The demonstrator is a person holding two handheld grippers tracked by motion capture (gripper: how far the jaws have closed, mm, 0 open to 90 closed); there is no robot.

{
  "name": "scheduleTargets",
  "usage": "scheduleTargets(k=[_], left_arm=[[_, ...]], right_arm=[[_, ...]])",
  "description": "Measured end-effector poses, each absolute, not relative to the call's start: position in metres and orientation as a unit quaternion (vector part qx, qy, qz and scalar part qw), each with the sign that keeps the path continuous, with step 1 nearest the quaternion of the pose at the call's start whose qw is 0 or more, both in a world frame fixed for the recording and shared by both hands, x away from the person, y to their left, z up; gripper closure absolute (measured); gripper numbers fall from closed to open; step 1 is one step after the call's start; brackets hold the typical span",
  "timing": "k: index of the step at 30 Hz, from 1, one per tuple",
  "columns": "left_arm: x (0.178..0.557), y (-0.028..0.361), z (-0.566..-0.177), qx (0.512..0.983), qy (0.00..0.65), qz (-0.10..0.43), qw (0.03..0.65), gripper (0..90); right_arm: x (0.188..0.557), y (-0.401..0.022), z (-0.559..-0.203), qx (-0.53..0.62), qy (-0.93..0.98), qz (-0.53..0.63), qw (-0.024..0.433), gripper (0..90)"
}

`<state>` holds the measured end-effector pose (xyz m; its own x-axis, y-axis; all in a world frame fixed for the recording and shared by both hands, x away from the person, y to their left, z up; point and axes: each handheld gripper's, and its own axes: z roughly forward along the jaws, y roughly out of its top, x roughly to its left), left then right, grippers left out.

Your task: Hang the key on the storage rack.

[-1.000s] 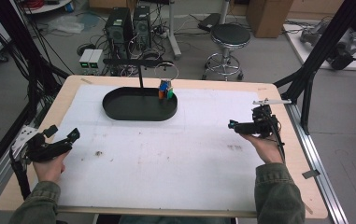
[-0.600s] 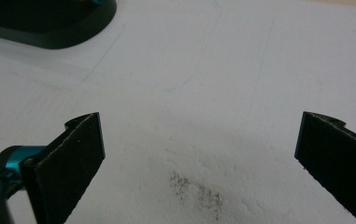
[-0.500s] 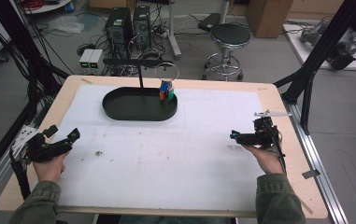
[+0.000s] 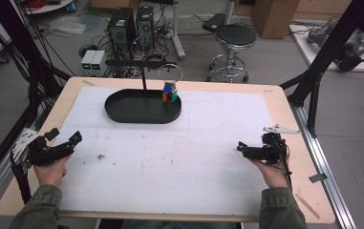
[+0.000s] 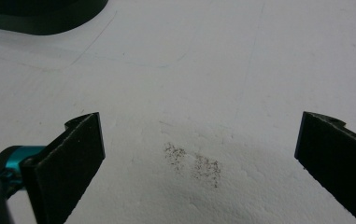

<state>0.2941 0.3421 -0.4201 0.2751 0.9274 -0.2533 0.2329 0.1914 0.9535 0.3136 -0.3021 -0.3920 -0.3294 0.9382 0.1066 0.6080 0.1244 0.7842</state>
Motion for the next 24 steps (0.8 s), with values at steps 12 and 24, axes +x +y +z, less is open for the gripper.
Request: scheduleTargets(k=[12,24], left_arm=[[0.294,0.342,-0.42,0.559,0.52,0.304,0.57,1.7],[0.295,0.342,-0.421,0.56,0.52,0.303,0.569,1.7]], right_arm=[[0.297,-0.308,-0.405,0.546,0.699,0.397,0.234,0.5],[0.285,-0.309,-0.412,0.541,0.675,0.422,0.27,0.5]])
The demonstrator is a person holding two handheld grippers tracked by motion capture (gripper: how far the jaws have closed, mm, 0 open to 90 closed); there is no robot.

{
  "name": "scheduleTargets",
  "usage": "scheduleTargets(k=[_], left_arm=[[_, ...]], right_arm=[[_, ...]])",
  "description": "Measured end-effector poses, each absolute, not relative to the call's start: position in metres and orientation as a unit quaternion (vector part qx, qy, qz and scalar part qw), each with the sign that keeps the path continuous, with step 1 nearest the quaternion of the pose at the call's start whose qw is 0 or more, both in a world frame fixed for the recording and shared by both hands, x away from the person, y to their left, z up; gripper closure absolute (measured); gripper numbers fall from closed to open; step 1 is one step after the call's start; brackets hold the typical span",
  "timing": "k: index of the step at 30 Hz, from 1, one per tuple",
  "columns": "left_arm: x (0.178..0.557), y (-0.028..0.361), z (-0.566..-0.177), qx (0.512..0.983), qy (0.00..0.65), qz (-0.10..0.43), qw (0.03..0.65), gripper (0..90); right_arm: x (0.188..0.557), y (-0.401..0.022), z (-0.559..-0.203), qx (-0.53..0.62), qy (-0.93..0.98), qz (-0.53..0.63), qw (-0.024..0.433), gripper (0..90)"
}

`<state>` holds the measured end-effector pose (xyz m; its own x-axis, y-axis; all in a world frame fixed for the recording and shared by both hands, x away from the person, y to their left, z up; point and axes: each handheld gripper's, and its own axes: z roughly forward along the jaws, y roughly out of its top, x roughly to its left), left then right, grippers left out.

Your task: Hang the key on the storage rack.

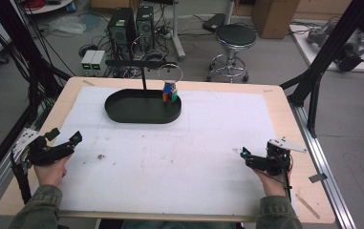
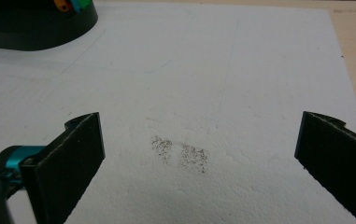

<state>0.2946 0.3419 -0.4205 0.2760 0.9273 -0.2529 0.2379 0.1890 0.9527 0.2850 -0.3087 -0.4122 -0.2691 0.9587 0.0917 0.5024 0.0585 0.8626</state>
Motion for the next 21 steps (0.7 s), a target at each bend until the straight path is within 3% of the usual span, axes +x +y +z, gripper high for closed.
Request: scheduleTargets(k=[10,21], left_arm=[[0.295,0.342,-0.421,0.561,0.52,0.301,0.57,1.7],[0.296,0.342,-0.421,0.557,0.521,0.297,0.575,1.7]], right_arm=[[0.267,-0.311,-0.41,0.531,0.617,0.479,0.328,0.5],[0.266,-0.311,-0.415,0.53,0.618,0.471,0.34,0.5]])
